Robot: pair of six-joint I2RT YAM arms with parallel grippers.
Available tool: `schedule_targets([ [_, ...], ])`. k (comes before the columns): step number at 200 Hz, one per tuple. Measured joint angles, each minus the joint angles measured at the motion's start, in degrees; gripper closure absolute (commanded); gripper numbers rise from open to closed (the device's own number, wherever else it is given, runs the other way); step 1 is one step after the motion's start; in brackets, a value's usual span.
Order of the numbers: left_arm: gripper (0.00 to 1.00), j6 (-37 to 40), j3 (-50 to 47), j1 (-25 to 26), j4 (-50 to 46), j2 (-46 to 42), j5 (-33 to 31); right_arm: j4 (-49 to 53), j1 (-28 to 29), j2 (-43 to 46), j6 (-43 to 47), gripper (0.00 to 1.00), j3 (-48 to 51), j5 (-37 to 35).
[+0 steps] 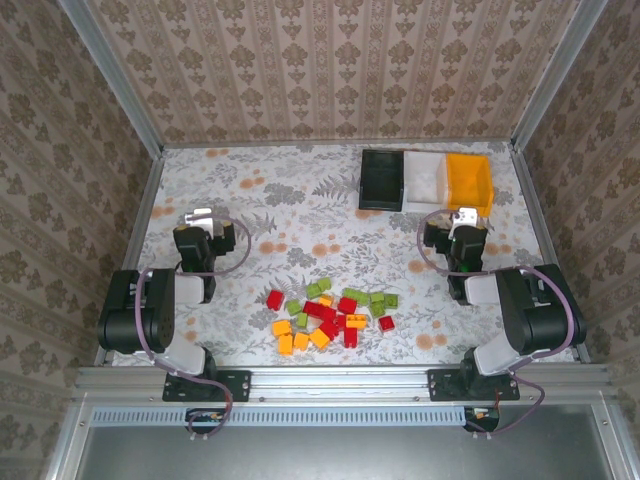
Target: Sort the legos into containers by color
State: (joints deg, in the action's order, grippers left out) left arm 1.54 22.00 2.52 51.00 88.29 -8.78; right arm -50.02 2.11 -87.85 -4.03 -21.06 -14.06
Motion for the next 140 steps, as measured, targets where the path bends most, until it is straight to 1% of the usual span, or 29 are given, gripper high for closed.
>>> schedule_targets([
  [11, 0.0, 0.0, 0.0, 0.1, -0.2, -0.1, -0.5, 0.7, -0.2, 0.3, -0.2, 0.0, -0.1, 0.0],
  [24, 0.0, 0.0, 0.1, 0.5, -3.0, -1.9, -2.1, 2.5, 0.0, 1.6, -0.2, 0.0, -0.5, -0.1],
  [49, 0.0, 0.0, 2.5, 1.8, -10.8, -8.0, -5.3, 14.1, 0.4, 6.4, -0.9, 0.0, -6.1, -0.9],
  [78, 0.0, -1.4, 6.5, 3.3, -15.7, -14.2, -9.0, 22.5, 0.8, 11.3, -3.8, 0.0, -12.7, -3.5],
  [91, 0.0, -4.4, 7.1, 3.4, -16.2, -16.2, -10.0, 25.4, 0.8, 12.3, -6.8, 0.0, -14.6, -5.6],
  [102, 0.0, -7.7, 7.4, 3.0, -16.9, -17.3, -10.1, 29.8, 0.5, 12.2, -12.5, 0.0, -17.1, -7.6],
  [111, 0.0, -10.8, 7.5, 2.6, -17.6, -18.1, -10.1, 34.4, -0.3, 11.6, -17.3, 0.0, -19.8, -7.8],
  [124, 0.0, -16.3, 7.6, 1.9, -18.9, -19.3, -10.1, 39.5, -3.1, 9.3, -23.3, 0.0, -24.5, -4.7],
  [140, 0.0, -23.5, 7.6, 0.6, -20.1, -21.1, -9.4, 41.7, -6.3, 5.2, -27.3, 0.0, -29.2, -0.3],
])
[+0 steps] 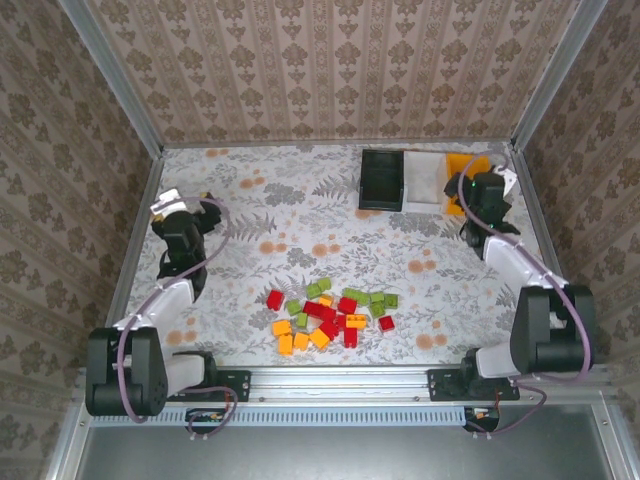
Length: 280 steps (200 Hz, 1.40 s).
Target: Sort the legos into containers by color
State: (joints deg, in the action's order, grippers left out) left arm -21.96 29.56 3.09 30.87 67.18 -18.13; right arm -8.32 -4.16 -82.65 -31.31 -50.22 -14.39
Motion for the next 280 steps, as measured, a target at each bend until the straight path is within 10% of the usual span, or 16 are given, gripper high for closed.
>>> schedule_targets([
  [97, 0.0, -24.0, 1.9, -9.3, -10.9, -3.5, 18.8, 25.3, -1.2, -27.8, 5.6, 0.19, -33.1, 14.0],
  [148, 0.01, -24.5, 4.7, -1.9, -17.7, -3.9, 18.3, 32.8, -1.2, -35.7, 9.3, 0.39, -40.9, 14.0],
  [221, 0.01, -24.3, 7.0, 7.2, -31.6, -8.5, 12.0, 36.2, 1.7, -38.3, 13.5, 1.0, -43.1, 11.0],
  [280, 0.0, -24.3, 7.0, 14.6, -37.0, -10.5, 10.5, 34.8, 12.5, -32.9, 13.9, 1.0, -35.3, 8.7],
])
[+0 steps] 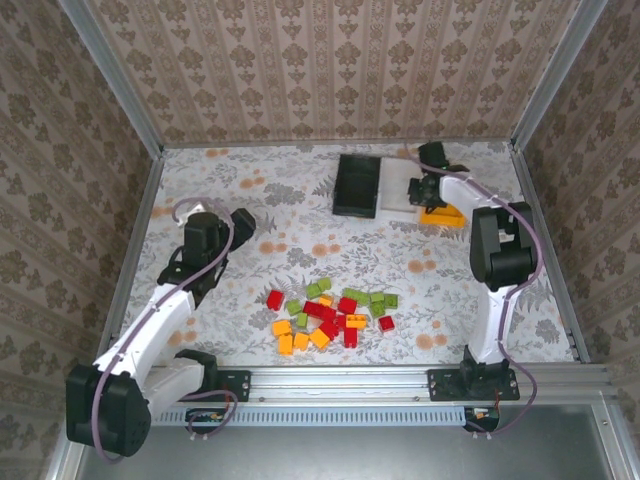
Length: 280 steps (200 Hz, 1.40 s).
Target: Sort the legos into containers by color
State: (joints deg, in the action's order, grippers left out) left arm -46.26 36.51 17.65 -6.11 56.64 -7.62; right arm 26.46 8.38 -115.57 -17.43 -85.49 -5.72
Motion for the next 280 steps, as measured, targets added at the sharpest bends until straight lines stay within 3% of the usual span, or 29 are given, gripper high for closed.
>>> schedule_targets([
  [62, 0.0, 0.0, -2.4, 1.5, -5.0, -9.4, -1.3, -0.7, 18.9, 3.2, -4.2, 1.0, 4.6, -1.8],
  [181, 0.0, -0.1, -4.2, 1.5, -10.6, -14.5, -1.9, 0.1, 30.5, 4.2, -19.4, 1.0, 6.3, -9.7],
  [188, 0.0, -0.1, -4.2, 1.5, -10.8, -14.5, -1.9, 0.2, 30.8, 4.6, -20.2, 0.94, 6.8, -10.0],
  [208, 0.0, -0.1, -4.4, 1.5, -11.0, -14.5, -1.9, 0.4, 31.2, 4.9, -21.7, 0.57, 7.2, -10.6],
  [224, 0.0, -0.1, -4.6, 1.5, -11.1, -14.5, -1.8, 0.2, 31.2, 5.1, -22.4, 0.42, 7.7, -10.6],
  [248, 0.0, 0.0, -4.6, 1.7, -11.1, -14.3, -1.6, -0.3, 31.2, 6.8, -21.8, 0.32, 8.5, -10.7],
  [280, 0.0, 0.7, -4.2, 4.6, -11.9, -13.3, -1.6, -2.3, 31.3, 15.5, -21.5, 0.31, 12.3, -11.0],
])
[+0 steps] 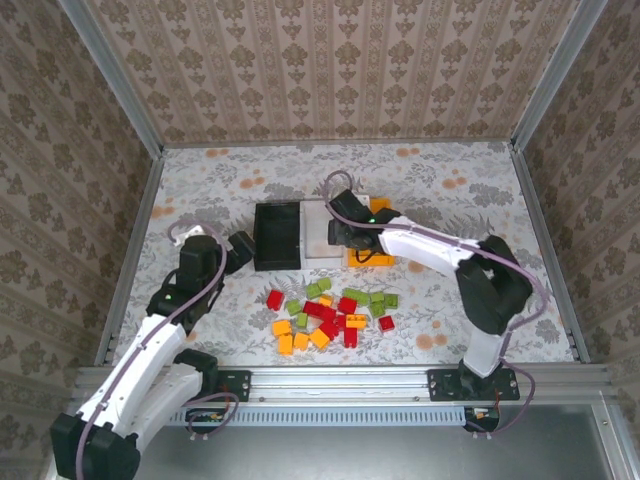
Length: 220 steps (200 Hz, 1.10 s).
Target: Sort the legos into containers by color
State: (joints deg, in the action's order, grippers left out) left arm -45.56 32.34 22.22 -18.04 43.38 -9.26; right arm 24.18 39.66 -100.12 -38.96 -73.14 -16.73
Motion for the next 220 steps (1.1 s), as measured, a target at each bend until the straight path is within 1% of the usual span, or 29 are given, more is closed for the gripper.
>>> schedule_targets([
  [9, 0.01, 0.4, 0.3, 1.1, -0.4, 0.5, 0.3, -0.5, 0.0, 3.1, 0.1, 0.31, 1.6, 0.0],
  [22, 0.06, 1.7, 1.8, 3.3, -2.5, 2.0, 0.5, -1.4, 0.1, 7.9, 0.3, 0.31, 4.9, 0.0],
  [45, 0.12, 4.0, 4.1, 9.2, -4.6, 7.6, 0.4, -2.3, 0.2, 14.5, 0.7, 0.31, 11.6, 0.0],
  [62, 0.14, 5.3, 4.0, 14.1, -4.8, 13.4, 0.4, -2.2, 0.2, 16.9, 1.0, 0.31, 15.9, 0.0],
  [84, 0.2, 5.5, 3.5, 18.6, -4.7, 20.7, 0.4, -2.1, 0.2, 18.6, 1.2, 0.31, 19.5, -0.1],
  [109, 0.24, 5.7, 2.1, 19.3, -4.7, 25.1, 0.2, -1.7, 0.2, 21.3, 1.2, 0.31, 20.9, -0.5],
  [150, 0.29, 5.8, 1.4, 20.5, -4.4, 26.7, -1.6, -1.7, 0.2, 24.5, 1.3, 0.31, 21.1, -1.1],
  [177, 0.34, 5.8, 0.9, 21.4, -3.7, 30.2, -2.4, -1.7, 0.2, 25.2, 1.3, 0.3, 21.5, -1.4],
  [202, 0.41, 5.7, 0.9, 22.3, -2.8, 33.7, -2.8, -1.7, -0.1, 26.3, 1.3, 0.3, 21.9, -1.6],
  [220, 0.51, 5.7, 0.9, 22.9, -1.8, 34.5, -3.5, -1.7, -0.4, 27.4, 1.5, 0.3, 22.0, -1.8],
])
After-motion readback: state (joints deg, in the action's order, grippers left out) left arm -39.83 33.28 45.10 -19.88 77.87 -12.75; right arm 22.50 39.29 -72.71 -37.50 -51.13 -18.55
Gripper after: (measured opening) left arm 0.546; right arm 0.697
